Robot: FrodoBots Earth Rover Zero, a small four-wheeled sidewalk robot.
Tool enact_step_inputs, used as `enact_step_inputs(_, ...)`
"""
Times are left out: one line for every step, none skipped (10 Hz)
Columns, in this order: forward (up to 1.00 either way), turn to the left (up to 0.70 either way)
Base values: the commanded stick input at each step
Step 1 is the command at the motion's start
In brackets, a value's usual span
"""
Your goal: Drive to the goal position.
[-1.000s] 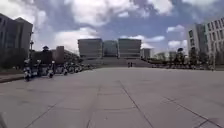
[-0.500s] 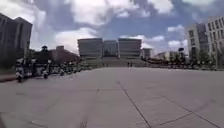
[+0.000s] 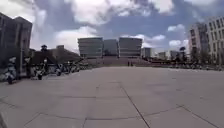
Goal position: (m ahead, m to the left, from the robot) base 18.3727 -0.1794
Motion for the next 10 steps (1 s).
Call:
enact_step_inputs(1.0,0.0)
enact_step_inputs(1.0,0.0)
enact_step_inputs(1.0,0.0)
enact_step_inputs(1.0,0.0)
enact_step_inputs(1.0,0.0)
enact_step_inputs(1.0,0.0)
enact_step_inputs(1.0,0.0)
enact_step_inputs(1.0,0.0)
enact_step_inputs(1.0,0.0)
enact_step_inputs(1.0,0.0)
